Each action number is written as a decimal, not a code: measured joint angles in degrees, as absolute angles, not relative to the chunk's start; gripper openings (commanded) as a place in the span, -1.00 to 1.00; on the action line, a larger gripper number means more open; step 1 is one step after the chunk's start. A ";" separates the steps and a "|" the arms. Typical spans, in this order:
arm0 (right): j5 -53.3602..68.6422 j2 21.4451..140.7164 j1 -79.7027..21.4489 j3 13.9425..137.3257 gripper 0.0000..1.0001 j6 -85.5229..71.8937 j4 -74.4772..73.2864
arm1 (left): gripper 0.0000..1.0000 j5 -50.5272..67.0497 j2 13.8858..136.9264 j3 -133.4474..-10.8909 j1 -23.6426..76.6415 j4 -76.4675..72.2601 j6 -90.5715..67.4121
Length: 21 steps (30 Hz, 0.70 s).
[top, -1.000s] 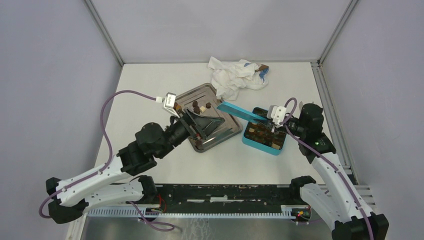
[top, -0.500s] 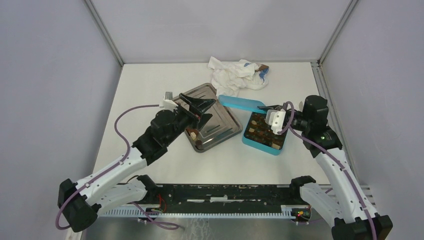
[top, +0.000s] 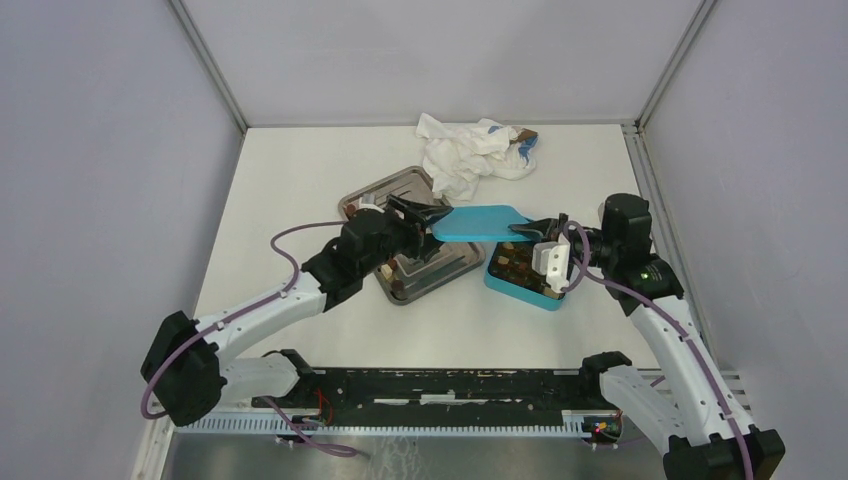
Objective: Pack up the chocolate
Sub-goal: Pick up the box lid from the center of the board.
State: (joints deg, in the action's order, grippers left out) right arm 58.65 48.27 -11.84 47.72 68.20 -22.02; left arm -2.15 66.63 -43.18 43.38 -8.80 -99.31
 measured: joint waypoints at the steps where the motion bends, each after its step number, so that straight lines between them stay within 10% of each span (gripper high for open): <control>1: 59.09 48.27 -11.84 47.51 -0.97 68.79 -22.02 | 0.08 -1.85 67.37 -43.24 43.72 -8.95 -99.74; 6: 60.20 47.99 -11.84 45.54 -0.72 72.20 -23.64 | -0.93 -0.49 69.65 -44.60 44.49 -10.94 -100.88; 15: 61.52 44.75 -10.15 43.27 0.87 73.06 -26.04 | -0.96 -1.15 69.65 -44.93 44.05 -15.35 -97.32; 21: 65.17 41.54 -2.90 43.03 0.96 61.28 -27.42 | -0.96 -2.85 68.58 -45.74 41.06 -14.41 -78.89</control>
State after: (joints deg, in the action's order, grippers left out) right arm 65.17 41.54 -2.90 43.03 61.28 -27.42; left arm -2.85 68.58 -45.74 41.06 -14.41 -78.89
